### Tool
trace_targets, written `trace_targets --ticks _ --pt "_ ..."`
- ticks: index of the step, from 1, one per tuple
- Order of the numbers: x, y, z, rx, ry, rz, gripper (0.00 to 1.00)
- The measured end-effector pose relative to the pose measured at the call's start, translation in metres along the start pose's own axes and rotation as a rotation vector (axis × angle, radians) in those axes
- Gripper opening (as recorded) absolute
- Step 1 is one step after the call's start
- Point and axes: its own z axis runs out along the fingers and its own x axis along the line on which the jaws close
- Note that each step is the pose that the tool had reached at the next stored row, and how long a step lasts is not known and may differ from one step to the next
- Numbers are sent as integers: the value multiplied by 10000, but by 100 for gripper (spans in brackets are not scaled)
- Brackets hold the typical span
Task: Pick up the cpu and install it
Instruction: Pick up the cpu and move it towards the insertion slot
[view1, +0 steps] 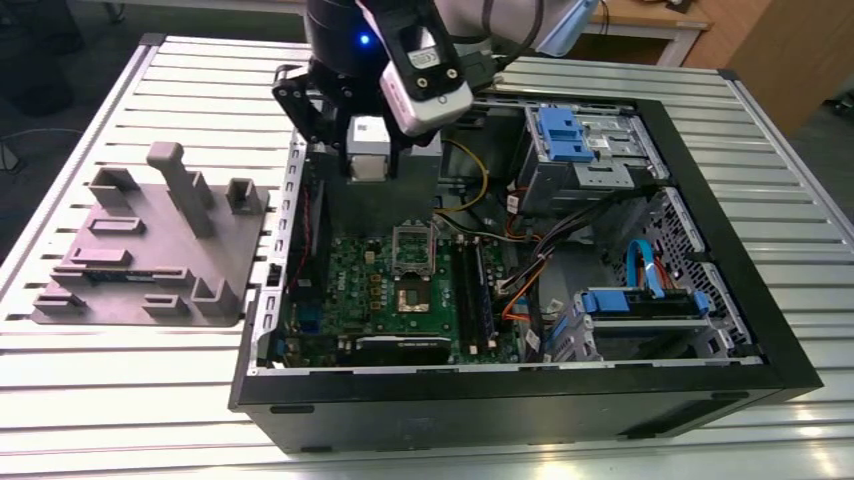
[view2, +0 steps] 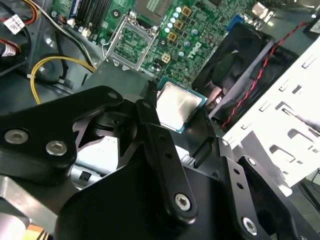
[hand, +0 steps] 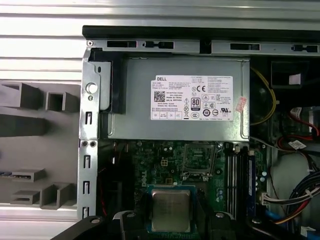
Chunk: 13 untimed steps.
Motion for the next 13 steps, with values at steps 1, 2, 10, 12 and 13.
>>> trace_targets --ticks 1,2,10,12,13 --pt "-22 -2 3 4 3 0 47" --pt "-38 -5 9 2 2 -1 47" --pt "-123 -40 81 2 -9 -1 47" --pt "-124 -59 102 3 -20 -2 47" --pt "-125 -70 114 3 -26 -2 47"
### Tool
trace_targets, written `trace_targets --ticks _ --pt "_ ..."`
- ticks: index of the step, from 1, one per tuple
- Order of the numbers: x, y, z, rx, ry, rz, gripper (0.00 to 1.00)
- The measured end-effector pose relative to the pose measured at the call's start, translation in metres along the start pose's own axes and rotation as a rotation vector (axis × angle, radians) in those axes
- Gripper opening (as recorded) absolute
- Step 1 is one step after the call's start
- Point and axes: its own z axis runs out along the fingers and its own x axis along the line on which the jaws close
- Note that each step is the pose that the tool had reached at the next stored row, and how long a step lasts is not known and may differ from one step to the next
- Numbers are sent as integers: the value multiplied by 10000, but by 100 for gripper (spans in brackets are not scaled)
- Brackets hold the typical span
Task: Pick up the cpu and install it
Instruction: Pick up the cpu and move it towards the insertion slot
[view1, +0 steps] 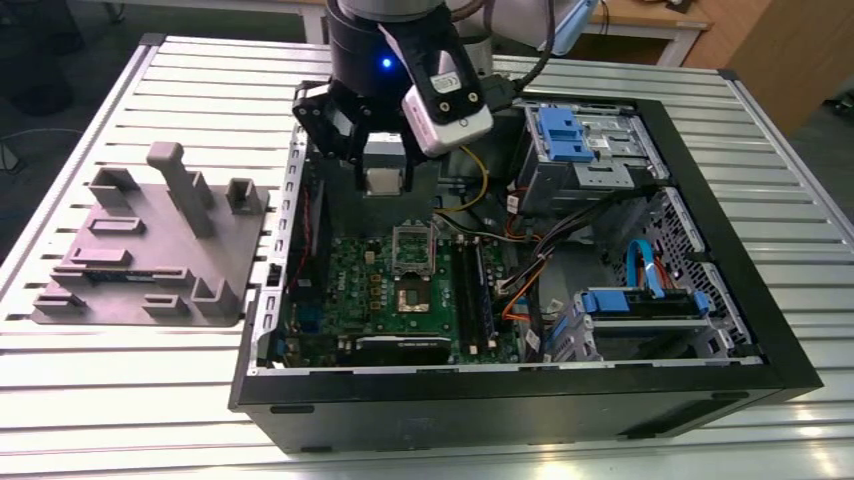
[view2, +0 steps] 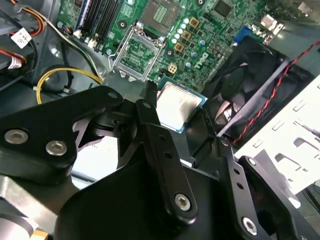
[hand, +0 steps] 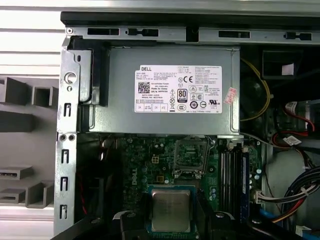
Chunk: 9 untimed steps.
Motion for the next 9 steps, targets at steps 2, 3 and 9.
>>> trace_targets --ticks 2,3,9 --pt "-1 -32 24 0 -10 -1 47" --pt "-1 -48 37 -1 -15 -1 47" --pt "-64 -88 104 1 -21 -1 47"
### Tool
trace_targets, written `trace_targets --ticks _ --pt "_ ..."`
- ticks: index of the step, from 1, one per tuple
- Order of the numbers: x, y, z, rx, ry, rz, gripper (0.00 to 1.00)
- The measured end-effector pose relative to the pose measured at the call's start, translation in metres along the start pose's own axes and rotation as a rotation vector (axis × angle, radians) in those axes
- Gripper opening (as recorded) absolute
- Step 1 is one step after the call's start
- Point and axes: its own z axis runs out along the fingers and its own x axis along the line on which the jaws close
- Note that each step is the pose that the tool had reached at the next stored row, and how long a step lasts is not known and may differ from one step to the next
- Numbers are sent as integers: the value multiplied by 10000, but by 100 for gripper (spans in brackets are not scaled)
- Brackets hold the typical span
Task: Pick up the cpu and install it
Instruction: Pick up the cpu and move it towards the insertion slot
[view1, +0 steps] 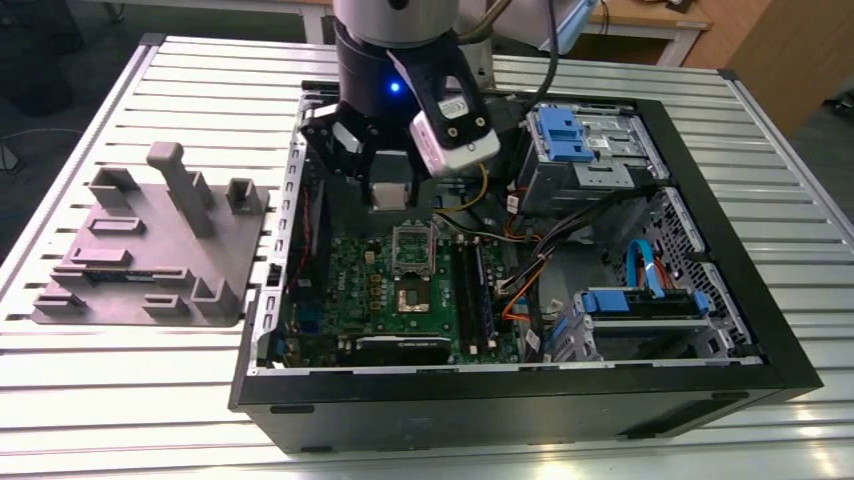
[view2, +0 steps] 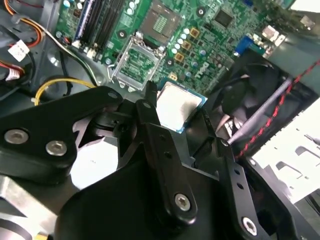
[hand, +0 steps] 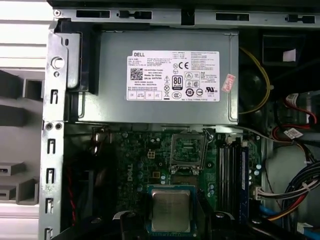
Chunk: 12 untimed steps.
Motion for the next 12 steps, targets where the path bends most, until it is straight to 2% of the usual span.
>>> trace_targets --ticks 4,9,12 --pt "-68 -14 44 -2 -1 0 47" --pt "-87 -151 126 1 1 -1 47" --pt "-128 -178 179 -2 9 0 47"
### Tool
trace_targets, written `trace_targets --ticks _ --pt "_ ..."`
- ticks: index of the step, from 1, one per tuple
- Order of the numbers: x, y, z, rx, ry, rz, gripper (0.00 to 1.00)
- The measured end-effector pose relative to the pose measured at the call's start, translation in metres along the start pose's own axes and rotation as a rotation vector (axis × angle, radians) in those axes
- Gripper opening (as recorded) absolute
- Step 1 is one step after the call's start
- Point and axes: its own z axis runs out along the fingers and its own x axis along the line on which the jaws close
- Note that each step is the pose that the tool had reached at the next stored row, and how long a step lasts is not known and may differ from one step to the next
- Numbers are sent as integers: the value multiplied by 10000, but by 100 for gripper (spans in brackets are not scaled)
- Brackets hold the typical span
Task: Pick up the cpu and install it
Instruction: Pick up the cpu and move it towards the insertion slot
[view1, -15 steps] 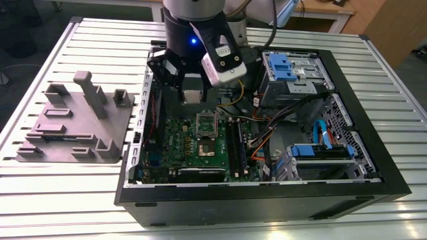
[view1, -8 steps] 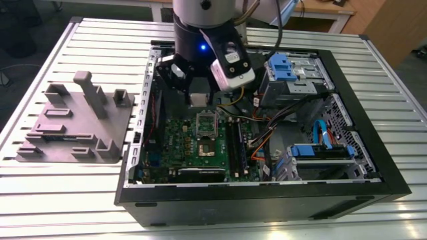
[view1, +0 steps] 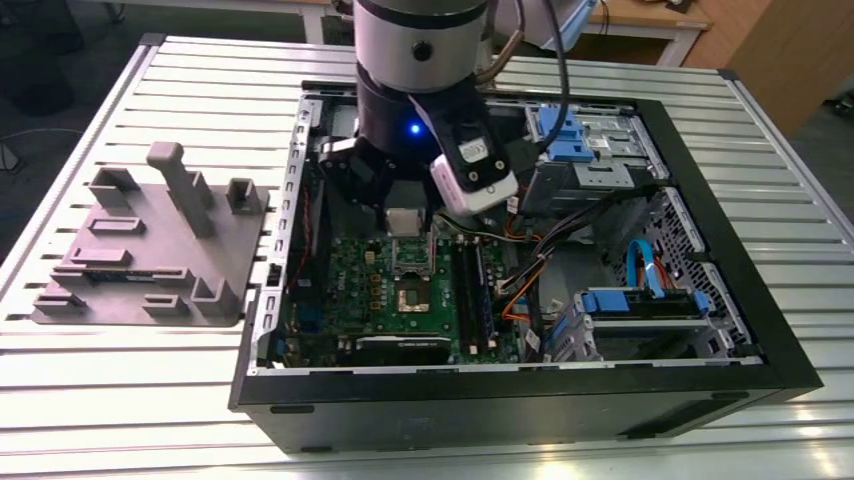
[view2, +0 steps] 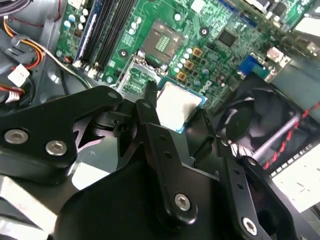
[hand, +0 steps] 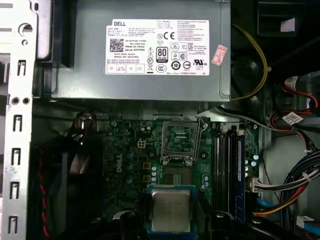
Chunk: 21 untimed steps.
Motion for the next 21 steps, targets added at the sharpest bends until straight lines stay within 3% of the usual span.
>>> trace_targets --ticks 5,16,21 --pt "-36 -21 74 -1 13 1 47" --pt "-36 -23 84 -3 11 1 47" --pt "-38 -58 163 -1 13 1 47"
